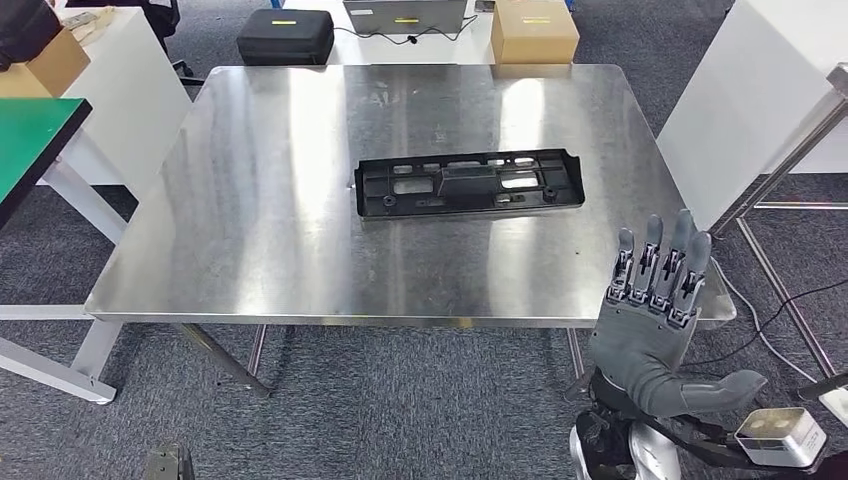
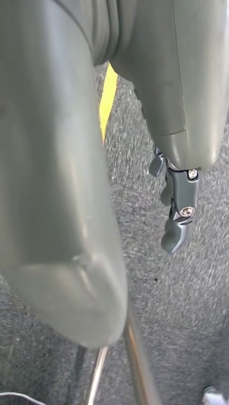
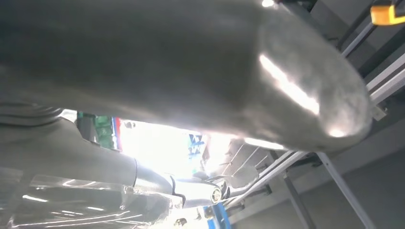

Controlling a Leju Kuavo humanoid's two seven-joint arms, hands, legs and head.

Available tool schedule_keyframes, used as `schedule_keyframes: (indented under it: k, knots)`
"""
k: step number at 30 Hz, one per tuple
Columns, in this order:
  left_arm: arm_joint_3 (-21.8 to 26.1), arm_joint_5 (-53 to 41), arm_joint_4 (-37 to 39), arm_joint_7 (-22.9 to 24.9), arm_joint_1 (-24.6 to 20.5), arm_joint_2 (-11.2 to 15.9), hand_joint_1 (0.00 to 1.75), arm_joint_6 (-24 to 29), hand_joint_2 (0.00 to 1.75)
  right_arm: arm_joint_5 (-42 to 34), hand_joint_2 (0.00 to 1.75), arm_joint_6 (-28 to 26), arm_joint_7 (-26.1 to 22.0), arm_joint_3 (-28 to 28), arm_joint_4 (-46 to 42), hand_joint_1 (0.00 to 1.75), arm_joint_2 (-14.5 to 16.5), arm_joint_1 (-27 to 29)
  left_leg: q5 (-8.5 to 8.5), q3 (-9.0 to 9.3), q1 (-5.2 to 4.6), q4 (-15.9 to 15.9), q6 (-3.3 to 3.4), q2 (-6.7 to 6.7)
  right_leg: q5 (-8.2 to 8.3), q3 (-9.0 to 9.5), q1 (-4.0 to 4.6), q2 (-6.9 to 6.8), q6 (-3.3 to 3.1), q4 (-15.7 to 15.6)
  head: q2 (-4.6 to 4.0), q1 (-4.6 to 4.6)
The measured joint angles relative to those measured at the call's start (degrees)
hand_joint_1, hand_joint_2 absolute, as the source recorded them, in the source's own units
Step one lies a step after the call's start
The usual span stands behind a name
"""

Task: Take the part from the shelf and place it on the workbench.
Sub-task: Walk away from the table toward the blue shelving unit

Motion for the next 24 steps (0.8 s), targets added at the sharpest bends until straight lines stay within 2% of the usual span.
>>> schedule_keyframes:
  k: [1,2,3,4,6,7,8,10,11,12,13,15,16,17,18,19,20,21,22,23,24]
  knots:
    - [0.01,0.04,0.00,-0.11,0.00,0.01,0.00,-0.15,0.00,-0.14,0.00,-0.51,0.00,-0.01,0.15,0.00,-0.02,0.10,-1.24,-0.41,0.01,3.02,-0.10,-0.01,0.39,-0.65,0.13,-0.01,-0.01,0.18,0.00,0.01]
    - [0.01,0.06,0.00,-0.24,0.00,0.01,0.00,-0.29,0.00,-0.31,0.00,-0.98,0.00,-0.02,0.30,0.00,-0.04,0.24,-1.36,-0.03,0.01,4.38,-0.13,0.00,0.73,-1.35,0.22,-0.02,0.07,0.44,0.01,0.01]
    - [0.01,0.07,-0.01,-0.36,-0.01,0.01,0.00,-0.40,0.00,-0.45,0.00,-1.33,0.00,-0.02,0.41,0.00,-0.07,0.41,-0.50,1.44,0.02,3.54,-0.07,0.00,1.03,-2.07,0.26,-0.01,0.22,0.76,0.01,0.01]
    - [0.01,0.08,-0.01,-0.43,-0.05,0.01,0.00,-0.44,0.00,-0.55,0.00,-1.52,0.00,-0.03,0.48,0.00,-0.09,0.56,0.83,3.94,0.03,0.67,0.07,0.00,1.31,-2.75,0.26,0.01,0.35,1.10,0.00,0.00]
    - [0.01,0.09,-0.02,-0.50,-0.24,0.03,0.00,-0.48,0.00,-0.62,0.00,-1.68,0.00,-0.06,0.51,0.00,-0.12,0.72,1.92,9.04,-0.13,-6.60,0.47,-0.16,1.89,-3.74,0.33,0.05,0.88,1.57,0.00,0.02]
    - [0.01,0.09,-0.02,-0.53,-0.31,0.03,0.00,-0.49,0.00,-0.61,0.00,-1.71,0.00,-0.08,0.51,0.00,-0.13,0.74,1.97,10.43,-0.34,-8.88,0.76,-0.28,2.21,-3.99,0.38,0.04,1.28,1.64,0.00,0.07]
    - [0.01,0.08,-0.02,-0.55,-0.38,0.04,0.00,-0.51,0.00,-0.59,0.00,-1.73,0.00,-0.10,0.51,0.00,-0.13,0.75,1.75,10.85,-0.61,-9.89,1.01,-0.39,2.56,-4.14,0.38,0.03,1.75,1.63,0.00,0.06]
    - [0.01,0.08,-0.02,-0.60,-0.43,0.08,0.00,-0.52,0.00,-0.51,0.00,-1.97,0.00,-0.13,0.51,0.00,-0.17,0.79,2.73,10.44,-0.91,-10.36,1.87,-0.36,3.25,-4.39,0.45,0.02,2.63,1.41,0.00,0.06]
    - [0.01,0.09,-0.02,-0.61,-0.50,0.08,0.00,-0.52,0.00,-0.45,0.00,-2.13,0.00,-0.14,0.51,0.00,-0.24,0.84,3.39,10.20,-0.91,-10.79,2.36,-0.25,3.02,-4.80,0.50,0.03,2.83,1.62,0.01,0.04]
    - [0.01,0.09,-0.03,-0.63,-0.57,0.05,0.00,-0.53,0.00,-0.40,0.00,-2.30,0.00,-0.16,0.52,0.00,-0.32,0.88,4.20,9.77,-0.84,-11.25,2.98,-0.11,1.94,-5.49,0.59,0.05,2.74,2.53,0.00,0.15]
    - [0.00,0.09,-0.03,-0.64,-0.64,0.02,0.00,-0.55,0.00,-0.37,0.00,-2.41,0.00,-0.18,0.53,0.00,-0.42,0.90,5.03,9.22,-0.75,-11.67,3.45,0.02,-0.01,-6.46,0.68,0.05,2.42,4.54,0.00,0.25]
    - [0.00,0.09,-0.04,-0.65,-0.70,-0.01,0.00,-0.56,0.00,-0.43,0.00,-2.60,0.00,-0.20,0.62,0.00,-0.63,0.94,6.40,7.57,-0.89,-11.75,3.92,0.15,-4.97,-8.79,0.52,0.06,1.82,11.65,0.01,0.46]
    - [0.01,0.09,-0.04,-0.63,-0.69,-0.01,0.00,-0.57,0.00,-0.54,0.00,-2.72,0.01,-0.21,0.72,0.00,-0.74,0.95,7.07,6.66,-0.94,-11.73,3.92,0.19,-6.47,-9.52,0.46,0.05,1.96,15.27,0.01,0.49]
    - [0.01,0.10,-0.04,-0.61,-0.69,-0.02,0.00,-0.57,0.00,-0.68,0.00,-2.85,0.02,-0.21,0.82,0.00,-0.85,0.95,7.77,5.76,-0.98,-11.70,3.88,0.24,-6.83,-9.60,0.39,0.05,2.41,17.70,0.01,0.50]
    - [0.01,0.12,-0.04,-0.60,-0.68,-0.02,0.00,-0.57,0.00,-0.81,0.00,-2.97,0.08,-0.21,0.91,0.00,-0.93,0.94,8.46,4.86,-0.99,-11.67,3.76,0.27,-6.03,-8.70,0.37,0.05,3.06,18.12,0.01,0.53]
    - [0.01,0.14,-0.04,-0.58,-0.68,-0.03,0.00,-0.58,0.00,-0.92,0.00,-3.07,0.21,-0.21,0.97,0.00,-0.98,0.91,9.14,4.01,-1.00,-11.65,3.59,0.28,-4.66,-6.72,0.35,0.04,3.65,16.38,0.01,0.55]
    - [0.01,0.23,-0.04,-0.57,-0.68,-0.03,0.00,-0.59,0.00,-0.98,0.00,-3.20,0.40,-0.22,1.00,0.00,-1.01,0.85,9.81,3.26,-1.00,-11.60,3.35,0.27,-3.57,-3.76,0.32,0.04,3.94,12.78,0.01,0.56]
    - [0.01,0.36,-0.05,-0.60,-0.68,-0.03,0.00,-0.62,0.00,-1.02,0.00,-3.34,0.67,-0.22,1.01,0.00,-1.02,0.74,10.44,2.57,-1.08,-11.52,3.04,0.25,-3.35,-0.14,0.46,0.03,3.86,7.79,0.01,0.60]
    - [0.02,0.48,-0.05,-0.66,-0.68,-0.03,0.00,-0.67,0.00,-1.06,0.00,-3.47,0.89,-0.22,1.03,0.00,-1.01,0.67,11.11,2.13,-1.15,-11.54,2.71,0.25,-3.60,2.70,0.64,0.07,3.50,3.55,0.00,0.46]
    - [0.02,0.59,-0.06,-0.73,-0.68,-0.03,0.00,-0.77,0.00,-1.06,0.00,-3.57,1.07,-0.23,1.05,0.00,-1.00,0.62,11.76,1.89,-1.21,-11.64,2.38,0.26,-4.08,4.44,0.85,0.14,3.10,0.44,0.00,0.36]
    - [0.02,0.65,-0.06,-0.78,-0.67,-0.03,0.00,-0.90,0.00,-1.08,0.00,-3.62,1.17,-0.25,1.08,0.00,-1.01,0.61,12.40,1.74,-1.21,-11.85,2.03,0.27,-4.36,5.02,1.15,0.20,2.72,-1.13,0.00,0.29]
